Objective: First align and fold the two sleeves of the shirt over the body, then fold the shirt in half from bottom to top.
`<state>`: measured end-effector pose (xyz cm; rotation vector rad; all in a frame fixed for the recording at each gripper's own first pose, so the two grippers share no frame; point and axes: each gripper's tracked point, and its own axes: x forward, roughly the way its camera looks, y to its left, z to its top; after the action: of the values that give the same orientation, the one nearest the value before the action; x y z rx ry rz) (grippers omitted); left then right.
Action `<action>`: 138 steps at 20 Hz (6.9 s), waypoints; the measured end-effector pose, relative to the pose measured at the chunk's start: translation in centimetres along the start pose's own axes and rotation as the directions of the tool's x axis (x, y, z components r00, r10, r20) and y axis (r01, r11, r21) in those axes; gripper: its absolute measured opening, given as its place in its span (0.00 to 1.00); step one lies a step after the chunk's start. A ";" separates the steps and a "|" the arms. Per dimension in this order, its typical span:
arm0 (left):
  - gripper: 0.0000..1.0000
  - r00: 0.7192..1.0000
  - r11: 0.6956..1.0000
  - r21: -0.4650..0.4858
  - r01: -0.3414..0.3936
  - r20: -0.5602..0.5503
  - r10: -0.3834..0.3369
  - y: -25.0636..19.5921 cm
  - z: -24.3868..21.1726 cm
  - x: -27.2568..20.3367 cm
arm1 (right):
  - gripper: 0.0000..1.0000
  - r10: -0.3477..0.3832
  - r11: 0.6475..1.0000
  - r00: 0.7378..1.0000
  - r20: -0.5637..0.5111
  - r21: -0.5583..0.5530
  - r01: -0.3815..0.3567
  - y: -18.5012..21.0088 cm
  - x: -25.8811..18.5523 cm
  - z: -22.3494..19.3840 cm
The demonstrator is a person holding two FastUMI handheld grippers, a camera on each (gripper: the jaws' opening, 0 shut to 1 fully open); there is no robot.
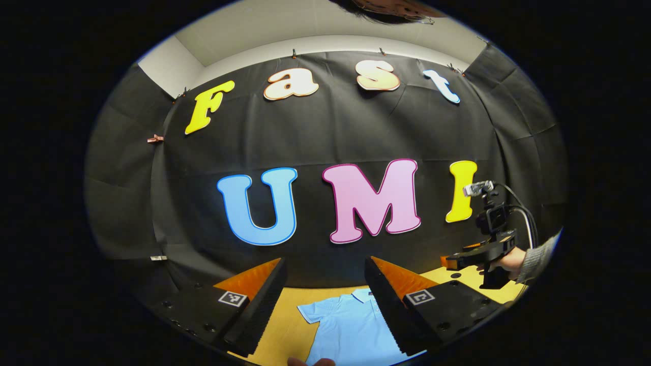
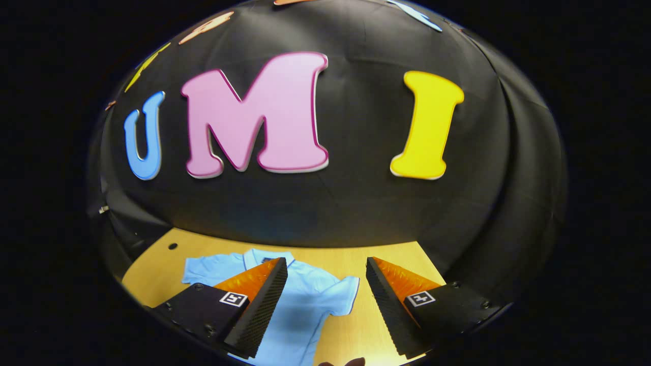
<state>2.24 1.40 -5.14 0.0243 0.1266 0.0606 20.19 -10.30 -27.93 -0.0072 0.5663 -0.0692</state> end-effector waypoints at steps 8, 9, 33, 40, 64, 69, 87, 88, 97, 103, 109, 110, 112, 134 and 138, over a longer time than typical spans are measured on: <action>0.97 0.996 0.998 0.036 -0.042 -0.074 0.045 0.5 -2.5 0.8 | 0.97 -0.032 0.994 0.960 -0.278 0.089 0.059 -2.4 12.1 -12.8; 0.97 0.995 0.998 0.036 -0.042 -0.084 0.045 0.4 -2.8 0.8 | 0.97 -0.041 0.991 0.953 -0.301 0.107 0.077 -2.8 13.0 -14.0; 0.97 0.985 0.996 0.038 -0.084 -0.146 0.089 3.2 -5.2 -0.2 | 0.06 -0.040 0.998 0.954 -0.296 0.043 0.055 1.9 15.7 -12.0; 0.97 0.983 0.993 0.026 -0.114 -0.145 0.117 5.5 -5.2 -1.1 | 0.06 0.157 0.985 0.953 -0.259 -0.032 -0.170 14.5 13.4 -9.6; 0.98 0.944 0.968 0.016 -0.252 -0.214 0.249 12.6 -7.7 -4.2 | 0.14 0.247 0.916 0.849 -0.467 -0.173 -0.362 28.5 11.2 -20.6; 0.97 0.943 0.967 0.017 -0.254 -0.218 0.251 12.9 -8.0 -3.9 | 0.38 0.242 0.931 0.859 -0.450 -0.143 -0.337 28.3 11.6 -20.3; 0.98 0.971 0.997 -0.047 -0.058 -0.234 0.045 10.4 -12.3 6.8 | 0.84 0.346 0.937 0.902 0.257 -0.054 -0.344 21.5 -10.3 6.1; 0.98 0.969 0.998 -0.050 -0.043 -0.244 0.030 10.1 -13.1 8.4 | 0.83 0.345 0.937 0.895 0.283 -0.041 -0.348 20.9 -12.7 7.0; 0.98 0.796 0.987 -0.161 -0.029 -0.601 -0.074 7.2 -29.3 24.2 | 0.84 0.292 0.955 0.867 0.405 -0.073 -0.288 15.7 -27.9 8.9; 0.99 0.665 0.995 -0.082 -0.058 -0.747 -0.023 7.2 -38.3 29.7 | 0.85 0.184 0.971 0.917 0.355 0.077 -0.224 12.4 -29.8 7.5; 0.98 0.559 0.993 -0.061 -0.100 -0.829 0.005 7.0 -44.0 30.8 | 0.89 0.113 0.982 0.938 0.327 0.109 -0.156 9.7 -30.1 6.8; 0.98 0.546 0.993 -0.054 -0.109 -0.838 0.014 7.1 -44.7 30.9 | 0.89 0.106 0.983 0.940 0.323 0.111 -0.149 9.5 -30.0 6.8; 0.98 0.525 0.991 -0.030 -0.127 -0.850 0.042 7.8 -45.6 30.9 | 0.89 0.093 0.984 0.945 0.315 0.116 -0.136 9.0 -29.9 6.5; 0.06 0.697 0.991 -0.116 0.061 -0.706 -0.125 -0.8 -38.0 33.5 | 0.89 0.105 0.981 0.962 0.251 0.131 -0.142 8.1 -29.2 4.4; 0.06 0.720 0.969 -0.140 0.202 -0.650 -0.244 -7.0 -34.6 32.4 | 0.89 0.103 0.980 0.963 0.248 0.139 -0.141 7.7 -29.3 4.2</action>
<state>30.30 -2.86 -43.74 -0.0755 0.8517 -0.1771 -1.74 -0.70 -8.92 0.1699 0.3170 0.0081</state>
